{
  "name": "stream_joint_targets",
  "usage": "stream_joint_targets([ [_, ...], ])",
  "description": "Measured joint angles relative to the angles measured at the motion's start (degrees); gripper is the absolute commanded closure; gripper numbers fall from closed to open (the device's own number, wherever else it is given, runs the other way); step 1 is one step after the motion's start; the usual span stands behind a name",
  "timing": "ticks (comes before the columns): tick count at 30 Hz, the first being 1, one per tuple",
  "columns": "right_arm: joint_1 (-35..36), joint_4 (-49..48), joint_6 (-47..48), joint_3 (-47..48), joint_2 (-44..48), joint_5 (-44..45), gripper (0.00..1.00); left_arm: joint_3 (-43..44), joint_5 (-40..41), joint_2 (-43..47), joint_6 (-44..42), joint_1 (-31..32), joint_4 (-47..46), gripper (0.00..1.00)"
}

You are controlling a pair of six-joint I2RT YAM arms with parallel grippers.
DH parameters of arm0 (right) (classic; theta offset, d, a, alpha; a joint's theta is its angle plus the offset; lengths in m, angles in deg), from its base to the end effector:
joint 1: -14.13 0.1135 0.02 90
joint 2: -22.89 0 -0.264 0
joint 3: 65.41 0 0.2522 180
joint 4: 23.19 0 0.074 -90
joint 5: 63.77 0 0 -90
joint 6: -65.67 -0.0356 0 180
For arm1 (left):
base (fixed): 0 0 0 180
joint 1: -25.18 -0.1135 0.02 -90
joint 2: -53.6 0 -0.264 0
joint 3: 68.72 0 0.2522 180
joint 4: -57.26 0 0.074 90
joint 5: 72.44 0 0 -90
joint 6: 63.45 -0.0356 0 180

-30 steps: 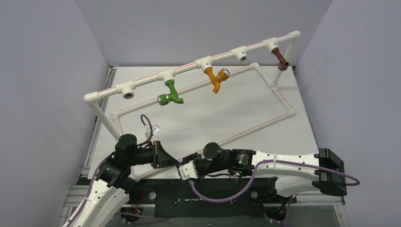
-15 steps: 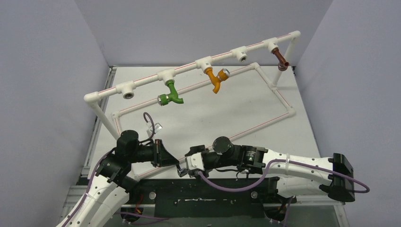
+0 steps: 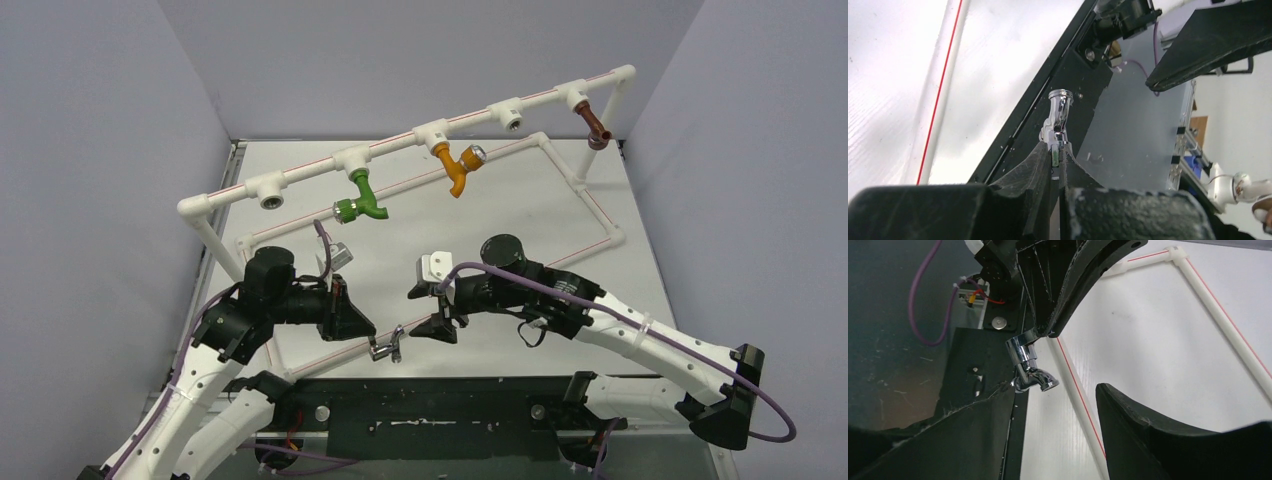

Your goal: Install the water faucets

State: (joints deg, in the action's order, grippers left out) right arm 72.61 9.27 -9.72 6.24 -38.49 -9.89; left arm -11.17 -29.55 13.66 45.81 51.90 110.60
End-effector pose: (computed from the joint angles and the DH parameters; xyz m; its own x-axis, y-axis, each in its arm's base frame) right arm 0.1059 0.2129 0.3514 0.0546 -0.3007 -0.9522 -0.9923 -0.1228 -0.0181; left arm 0.1113 -0.0852 0.3019 -0.7686 0.1356 -0.6252 0.6183 0.4080 -0.6717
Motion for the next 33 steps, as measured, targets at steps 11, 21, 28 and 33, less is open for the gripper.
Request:
stream_joint_targets([
  [11, -0.79, 10.1, -2.05, 6.82, -8.02, -7.37, 0.42, 3.91, 2.49, -3.26, -8.24, 5.68, 4.81, 1.0],
  [21, 0.0, 9.6, -3.63, 6.8, -13.07, -12.13, 0.43, 3.91, 3.5, -2.45, -9.49, 7.5, 5.73, 1.0],
  [28, 1.88, 9.25, -3.54, 6.62, -15.45, -12.66, 0.44, 3.91, 3.93, -1.73, -9.49, 7.98, 5.73, 1.0],
  [33, 2.01, 8.85, -3.54, 6.27, -15.74, -12.83, 0.46, 3.91, 4.15, -1.53, -9.49, 8.39, 5.75, 1.0],
])
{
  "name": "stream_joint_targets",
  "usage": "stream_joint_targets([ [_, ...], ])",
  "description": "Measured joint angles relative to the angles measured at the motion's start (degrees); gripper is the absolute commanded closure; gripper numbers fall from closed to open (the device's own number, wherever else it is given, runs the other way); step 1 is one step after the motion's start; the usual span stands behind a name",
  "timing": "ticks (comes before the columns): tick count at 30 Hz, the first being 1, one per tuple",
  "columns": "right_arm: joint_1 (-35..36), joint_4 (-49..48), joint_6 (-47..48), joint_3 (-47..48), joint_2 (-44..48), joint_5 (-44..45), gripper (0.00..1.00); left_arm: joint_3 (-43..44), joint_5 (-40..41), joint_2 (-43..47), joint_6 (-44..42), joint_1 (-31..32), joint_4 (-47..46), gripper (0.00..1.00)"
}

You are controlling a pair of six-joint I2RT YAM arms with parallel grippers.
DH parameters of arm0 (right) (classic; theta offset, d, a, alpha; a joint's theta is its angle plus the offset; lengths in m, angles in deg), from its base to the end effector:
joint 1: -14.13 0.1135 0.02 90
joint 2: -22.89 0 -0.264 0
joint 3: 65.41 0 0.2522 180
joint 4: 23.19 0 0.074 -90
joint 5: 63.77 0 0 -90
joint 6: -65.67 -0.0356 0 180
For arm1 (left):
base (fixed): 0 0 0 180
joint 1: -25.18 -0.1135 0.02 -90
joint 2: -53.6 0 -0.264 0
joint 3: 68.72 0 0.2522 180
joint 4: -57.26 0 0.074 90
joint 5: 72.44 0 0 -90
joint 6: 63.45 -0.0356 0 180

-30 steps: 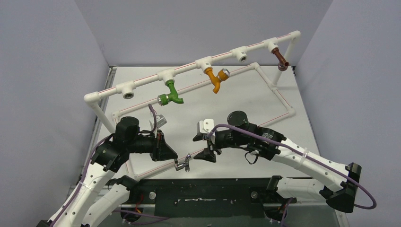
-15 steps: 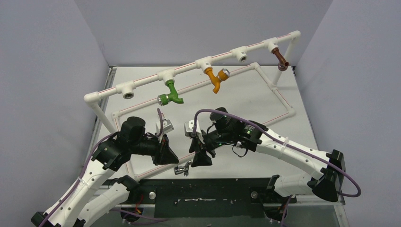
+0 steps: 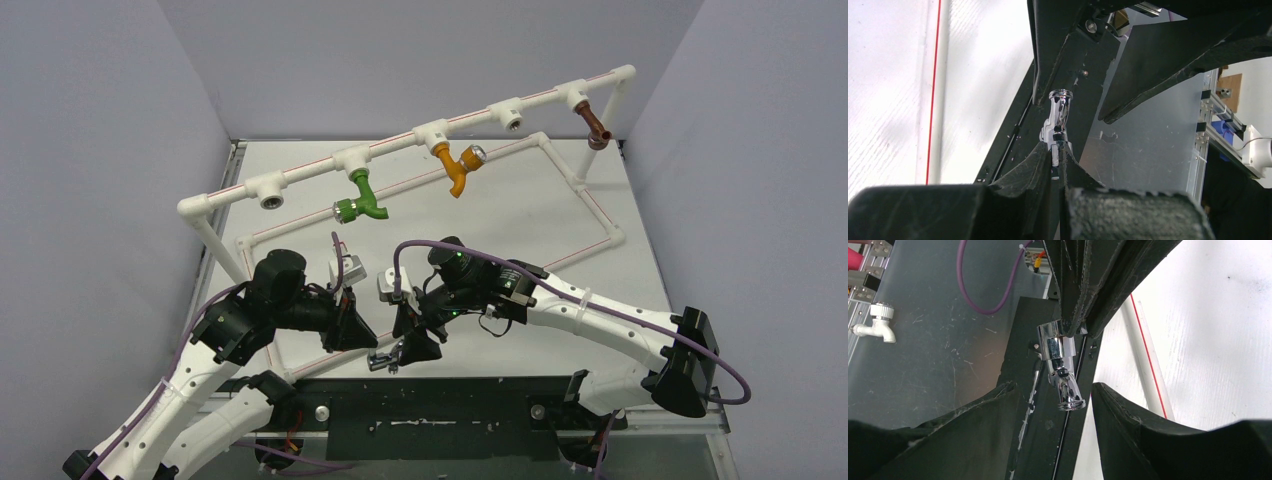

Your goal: Install the water faucets

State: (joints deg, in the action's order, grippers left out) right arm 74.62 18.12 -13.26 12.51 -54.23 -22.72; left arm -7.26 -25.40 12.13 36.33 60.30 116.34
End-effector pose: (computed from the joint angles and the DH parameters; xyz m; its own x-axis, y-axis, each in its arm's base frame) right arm 0.1182 0.2633 0.3111 -0.1500 -0.5211 -0.8402 -0.8995 -0.2808 0.3348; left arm 0.0980 -0.0986 0.3115 -0.6533 0.3075 -0.6919 0.7536 0.3516 -0.5553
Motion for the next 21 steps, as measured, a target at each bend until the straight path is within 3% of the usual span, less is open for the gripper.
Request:
stream_joint_targets([
  [10, 0.0, -0.17, 0.22, -0.44, -2.51, 0.24, 0.55, 0.0, 0.33, 0.11, 0.0, 0.46, 0.0, 1.0],
  [13, 0.0, -0.15, 0.33, -0.44, -2.51, 0.24, 0.7, 0.0, 0.35, 0.11, -0.02, 0.48, 0.0, 1.0],
  [17, 0.0, -0.02, 0.66, -0.44, -2.51, 0.2, 1.0, 0.0, 0.39, 0.11, -0.07, 0.48, 0.02, 1.0],
  [21, 0.0, 0.11, 0.85, -0.44, -2.51, 0.2, 1.0, 0.0, 0.59, 0.09, -0.26, 0.61, 0.02, 1.0],
])
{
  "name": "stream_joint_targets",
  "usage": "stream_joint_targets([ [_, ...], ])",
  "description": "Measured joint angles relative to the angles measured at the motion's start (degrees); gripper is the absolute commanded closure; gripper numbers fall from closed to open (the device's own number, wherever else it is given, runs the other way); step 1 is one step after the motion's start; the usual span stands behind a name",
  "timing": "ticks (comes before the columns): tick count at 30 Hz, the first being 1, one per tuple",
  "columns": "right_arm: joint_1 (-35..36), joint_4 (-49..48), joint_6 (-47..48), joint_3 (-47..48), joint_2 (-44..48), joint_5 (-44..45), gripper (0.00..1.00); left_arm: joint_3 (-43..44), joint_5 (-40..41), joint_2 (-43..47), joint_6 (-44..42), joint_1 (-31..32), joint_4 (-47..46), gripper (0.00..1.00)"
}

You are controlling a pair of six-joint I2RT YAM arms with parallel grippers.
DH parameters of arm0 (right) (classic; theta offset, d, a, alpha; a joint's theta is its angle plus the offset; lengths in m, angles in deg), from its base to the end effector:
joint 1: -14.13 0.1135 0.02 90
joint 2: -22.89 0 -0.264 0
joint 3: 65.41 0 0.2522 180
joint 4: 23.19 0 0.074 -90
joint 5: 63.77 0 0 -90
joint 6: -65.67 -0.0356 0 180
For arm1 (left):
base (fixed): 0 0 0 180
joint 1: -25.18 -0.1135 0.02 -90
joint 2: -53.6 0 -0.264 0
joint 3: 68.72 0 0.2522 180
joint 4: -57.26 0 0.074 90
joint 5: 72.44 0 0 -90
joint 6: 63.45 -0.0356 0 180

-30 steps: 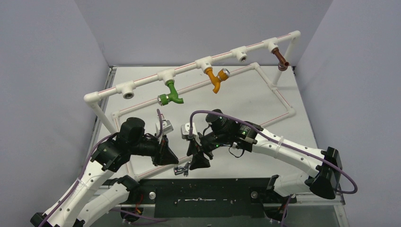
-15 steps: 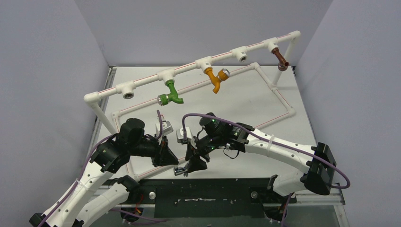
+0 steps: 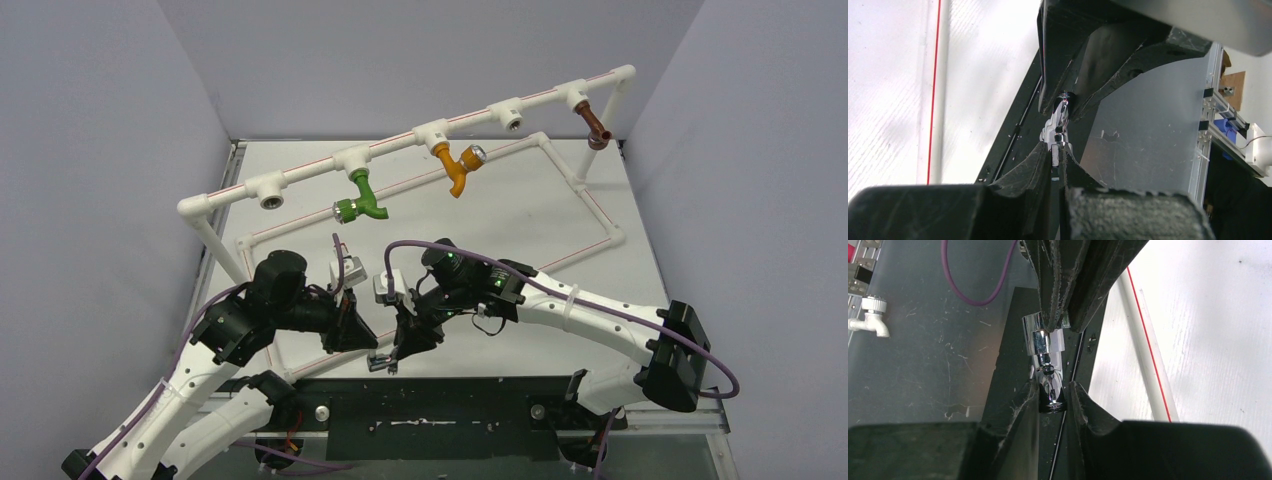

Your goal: Install the water faucets

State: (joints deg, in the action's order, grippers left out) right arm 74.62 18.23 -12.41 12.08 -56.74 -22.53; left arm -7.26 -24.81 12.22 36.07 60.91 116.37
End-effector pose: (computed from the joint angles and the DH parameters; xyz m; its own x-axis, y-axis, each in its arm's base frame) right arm 0.1221 0.2700 0.2966 -0.1582 -0.5559 -0.8161 -0.8941 -0.2701 0.3573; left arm 0.0970 -0.0993 0.3114 -0.6458 0.3140 -0.6959 0.7601 0.3508 -0.5470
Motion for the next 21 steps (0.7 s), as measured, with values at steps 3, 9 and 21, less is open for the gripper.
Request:
stream_joint_targets([
  [3, 0.0, -0.2, 0.0, -0.2, 0.0, 0.02, 1.0, 0.0, 0.13, 0.0, -0.09, 0.15, 0.02, 0.9],
  [9, 0.0, -1.03, -0.81, -1.73, 1.31, 1.14, 1.0, 0.07, 0.83, 0.02, -0.5, 0.2, 0.02, 0.34],
  [21, 0.04, -8.57, -9.64, -14.4, 17.38, 8.63, 1.0, 0.44, 5.31, 9.75, 4.87, 0.2, -8.15, 0.03],
])
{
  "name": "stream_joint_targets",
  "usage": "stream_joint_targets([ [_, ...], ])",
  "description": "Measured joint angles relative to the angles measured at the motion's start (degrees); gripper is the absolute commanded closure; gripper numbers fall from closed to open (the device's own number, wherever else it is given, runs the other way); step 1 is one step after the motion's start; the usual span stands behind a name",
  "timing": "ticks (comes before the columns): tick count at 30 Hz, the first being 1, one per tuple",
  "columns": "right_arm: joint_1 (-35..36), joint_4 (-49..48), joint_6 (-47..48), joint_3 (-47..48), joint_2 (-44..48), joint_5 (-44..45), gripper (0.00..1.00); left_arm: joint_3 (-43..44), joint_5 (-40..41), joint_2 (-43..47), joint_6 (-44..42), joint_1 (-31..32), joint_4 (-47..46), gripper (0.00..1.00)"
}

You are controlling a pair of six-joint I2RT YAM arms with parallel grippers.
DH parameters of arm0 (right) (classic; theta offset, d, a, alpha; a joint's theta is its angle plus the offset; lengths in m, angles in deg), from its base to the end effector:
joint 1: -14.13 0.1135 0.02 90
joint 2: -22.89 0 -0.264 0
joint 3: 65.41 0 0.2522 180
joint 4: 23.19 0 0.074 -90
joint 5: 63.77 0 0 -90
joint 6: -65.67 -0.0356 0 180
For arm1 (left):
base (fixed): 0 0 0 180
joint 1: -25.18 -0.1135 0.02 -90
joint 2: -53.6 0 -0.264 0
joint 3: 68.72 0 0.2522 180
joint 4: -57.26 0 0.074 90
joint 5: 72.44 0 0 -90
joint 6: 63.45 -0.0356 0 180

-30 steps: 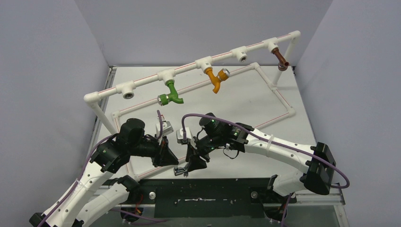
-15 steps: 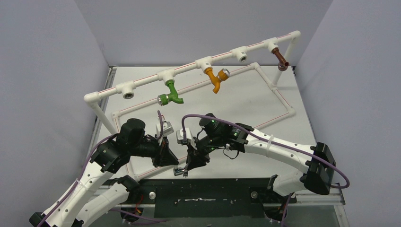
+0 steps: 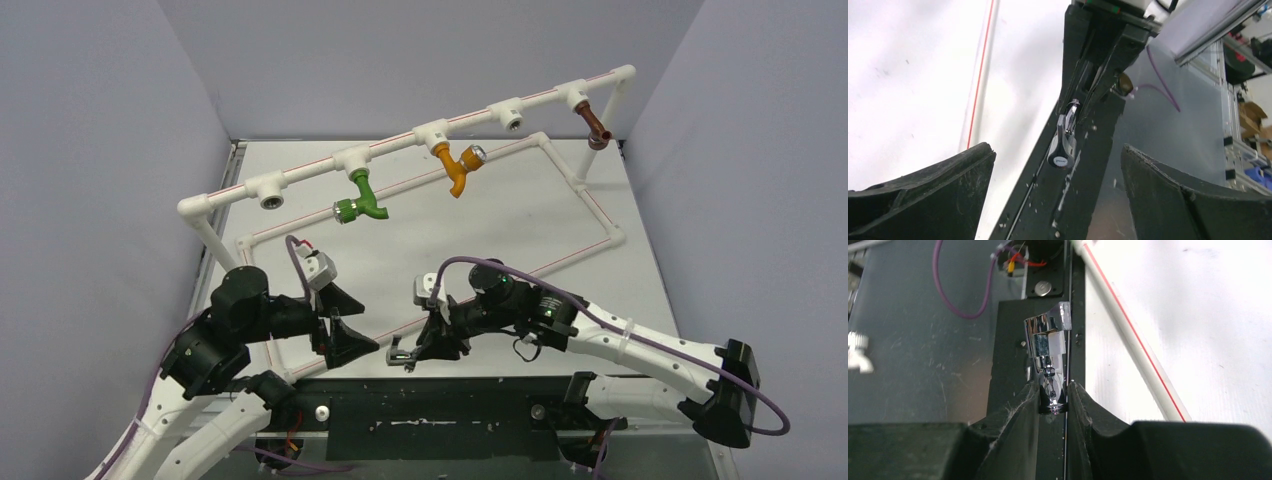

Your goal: Install the water faucets

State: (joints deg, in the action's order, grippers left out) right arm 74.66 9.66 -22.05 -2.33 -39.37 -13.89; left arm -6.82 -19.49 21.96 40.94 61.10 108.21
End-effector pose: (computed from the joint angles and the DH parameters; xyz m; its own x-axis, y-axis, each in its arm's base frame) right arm 0.0957 0.2160 0.2971 -0.2235 -0.4574 -0.8607 -0.9442 -0.1177 0.3078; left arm 0.0756 -0.0812 0.3429 -0.5070 0.1223 -0.8533 0.8246 0.3573 -0.4387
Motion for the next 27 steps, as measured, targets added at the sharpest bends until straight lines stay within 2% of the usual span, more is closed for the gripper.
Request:
stream_joint_targets([
  [6, 0.33, -10.78, -9.97, -9.75, 11.39, 8.61, 1.0, -5.03, 2.45, 8.07, 6.14, 0.0, -10.49, 0.03],
  [15, 1.14, -29.03, -25.22, -18.95, 22.8, 19.32, 1.0, -16.15, 3.21, 11.1, 17.35, 0.0, -23.19, 0.03],
  [21, 2.21, -43.47, -33.14, -22.97, 22.93, 24.11, 1.0, -20.9, 3.32, 12.98, 24.98, 0.0, -32.39, 0.03],
  [27, 4.87, -54.71, -37.79, -23.78, 17.92, 28.17, 1.0, -25.09, 3.63, 15.41, 32.2, 0.0, -42.07, 0.03],
])
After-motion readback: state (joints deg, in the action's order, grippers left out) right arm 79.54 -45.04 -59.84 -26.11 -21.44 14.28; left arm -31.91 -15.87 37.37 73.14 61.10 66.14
